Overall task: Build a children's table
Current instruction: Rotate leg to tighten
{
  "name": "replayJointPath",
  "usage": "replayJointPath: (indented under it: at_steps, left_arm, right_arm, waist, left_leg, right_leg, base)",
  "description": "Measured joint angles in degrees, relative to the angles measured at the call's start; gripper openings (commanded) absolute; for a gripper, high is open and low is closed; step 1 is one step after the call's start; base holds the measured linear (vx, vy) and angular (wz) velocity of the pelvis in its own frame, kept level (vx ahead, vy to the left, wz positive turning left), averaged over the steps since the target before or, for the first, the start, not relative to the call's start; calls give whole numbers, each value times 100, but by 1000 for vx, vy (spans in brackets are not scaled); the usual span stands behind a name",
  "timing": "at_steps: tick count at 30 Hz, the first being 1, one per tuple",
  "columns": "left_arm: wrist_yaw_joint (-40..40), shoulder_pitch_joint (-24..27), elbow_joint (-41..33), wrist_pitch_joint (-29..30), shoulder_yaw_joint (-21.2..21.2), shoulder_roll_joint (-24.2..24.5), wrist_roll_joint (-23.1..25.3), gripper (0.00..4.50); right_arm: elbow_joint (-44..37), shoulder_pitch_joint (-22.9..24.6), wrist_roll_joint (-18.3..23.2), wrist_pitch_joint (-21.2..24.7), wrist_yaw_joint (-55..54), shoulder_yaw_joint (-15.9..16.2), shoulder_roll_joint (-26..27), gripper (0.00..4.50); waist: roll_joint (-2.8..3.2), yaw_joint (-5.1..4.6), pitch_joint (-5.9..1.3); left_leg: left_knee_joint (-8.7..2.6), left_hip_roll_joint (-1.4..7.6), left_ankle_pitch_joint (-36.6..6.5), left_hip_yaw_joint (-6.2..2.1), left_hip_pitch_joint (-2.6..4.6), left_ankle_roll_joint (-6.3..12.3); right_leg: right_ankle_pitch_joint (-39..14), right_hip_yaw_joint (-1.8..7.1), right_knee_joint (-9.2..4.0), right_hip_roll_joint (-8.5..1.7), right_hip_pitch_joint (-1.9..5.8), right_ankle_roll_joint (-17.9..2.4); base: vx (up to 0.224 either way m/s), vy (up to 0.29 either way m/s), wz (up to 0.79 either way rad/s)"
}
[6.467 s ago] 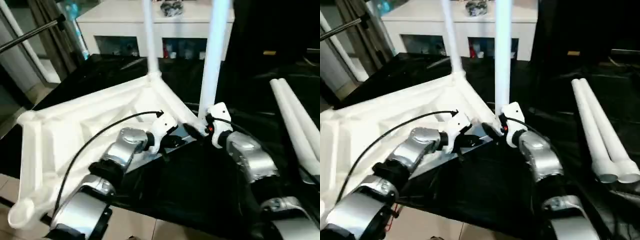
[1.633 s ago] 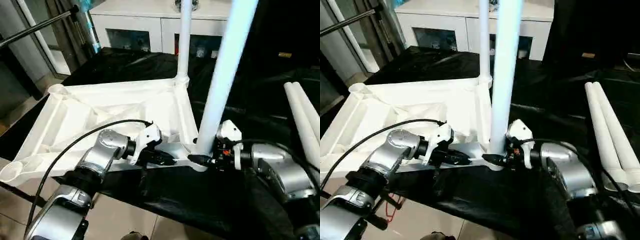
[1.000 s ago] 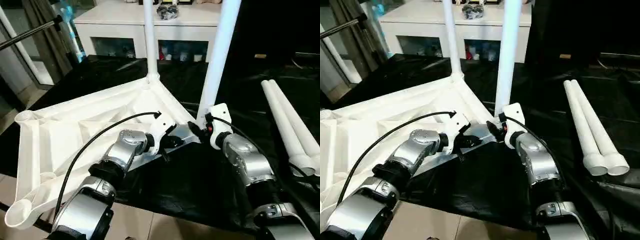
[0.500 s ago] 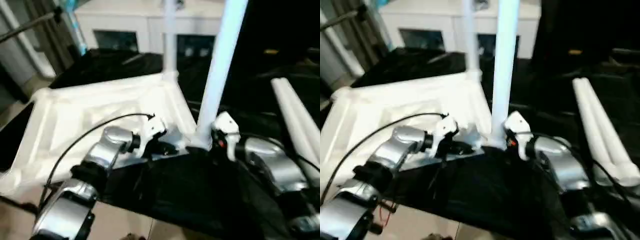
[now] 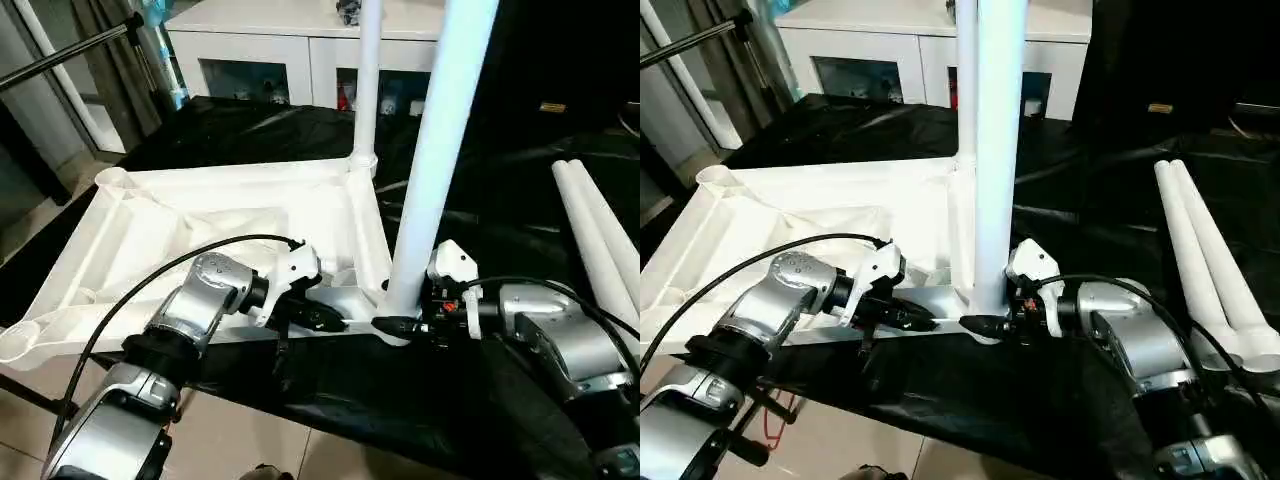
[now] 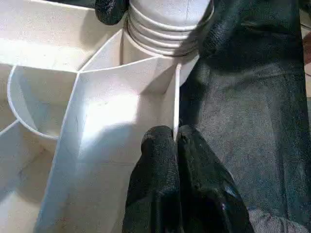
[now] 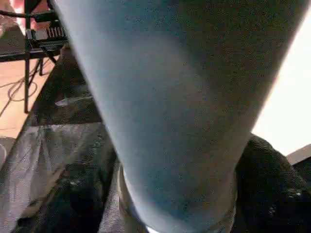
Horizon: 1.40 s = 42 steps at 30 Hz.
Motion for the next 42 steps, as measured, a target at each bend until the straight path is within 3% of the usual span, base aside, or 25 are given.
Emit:
replayJointPath:
  at_steps: [5,8,10,13,16,19,20,25,29,33,37,39,42]
  left_arm:
    - [61,3,-25,85,-6,-18,-10,0]
    - [494,-29,110,98,91,-174,60,0]
    - [1365,-261,544,170,283,-504,184,0]
    - [2376,-504,975,307,433,-1016,236,0]
    - [3070,-613,1234,328,557,-1300,216,0]
    - [3161,-631,1263,338,592,-1335,217,0]
    - [3161,-631,1264,338,602,-1332,220,0]
    - [3117,-631,1286,252,607,-1316,224,0]
    - [2798,-622,1286,70,578,-1145,218,0]
    - [2216,-464,1012,-74,467,-886,195,0]
    - [1425,-287,634,-124,311,-568,84,0]
    - [1032,-240,480,-215,234,-394,65,0]
    - [587,-155,312,-213,124,-185,10,0]
  right_arm:
    - [-22,35,31,115,-57,-53,67,274]
    - [98,59,-54,110,-598,-227,292,272]
    - [650,-153,-270,8,-1768,-579,895,270]
    - [1294,-550,-493,-79,-3171,-849,1412,269]
    - [1937,-897,-770,-451,-4466,-877,1873,269]
    - [2109,-956,-808,-646,-4727,-877,1984,269]
    - [2159,-986,-807,-664,-4714,-893,2003,325]
    - [2324,-1080,-749,-661,-4518,-1062,2071,374]
    - [2342,-1092,-676,-760,-3862,-964,1882,417]
    - [1938,-843,-620,-803,-2787,-599,1348,417]
    - [1379,-600,-445,-784,-1626,-365,765,417]
    - [1085,-462,-386,-783,-1061,-235,449,417]
    - [852,-358,-277,-765,-601,-96,234,417]
  waist:
    - [3,14,-2]
    - [2,-10,-4]
    - [-19,-71,-12]
    - [-19,-194,-10]
    - [-6,-288,-7]
    - [7,-342,-6]
    - [9,-346,-7]
    - [9,-351,-7]
    - [9,-352,-7]
    - [14,-289,-7]
    - [19,-140,-9]
    - [21,-59,-11]
    - [20,6,-10]
  left_leg:
    - [0,0,8,0,-3,15]
    - [8,0,4,-1,4,7]
    - [7,-1,5,-1,52,3]
    - [3,-10,6,-3,89,2]
    - [0,-12,5,-7,121,1]
    - [-49,-15,5,-16,123,1]
    - [-62,-15,5,-15,121,2]
    - [-61,-14,6,-15,117,3]
    - [-60,-12,6,-13,105,3]
    - [-61,-6,6,-12,87,2]
    - [-62,-4,10,-5,40,24]
    - [-49,-2,10,-5,-13,26]
    - [-29,-1,10,-4,-24,29]
  right_leg:
    - [0,-3,-1,0,-1,1]
    - [3,0,3,-1,6,-2]
    - [3,0,-2,-1,47,-2]
    - [-19,-2,-31,-8,80,35]
    - [-20,-5,-43,-8,102,36]
    - [-20,-17,-98,-4,115,37]
    - [-20,-18,-110,-2,115,36]
    - [-14,-19,-111,-1,114,28]
    - [28,-19,-110,-1,106,-14]
    - [37,-22,-102,0,97,-15]
    - [21,-23,-104,0,58,-11]
    - [21,-23,-92,-1,3,-11]
    - [21,-22,-66,-4,-12,-11]
  base:
    - [0,0,0]
    - [0,0,0]
    - [0,0,0]
    - [-17,4,-3]
    - [0,0,0]
    - [0,0,0]
    - [0,0,0]
    - [0,0,0]
    - [0,0,0]
    - [0,0,0]
    - [0,0,0]
    - [0,0,0]
    - [0,0,0]
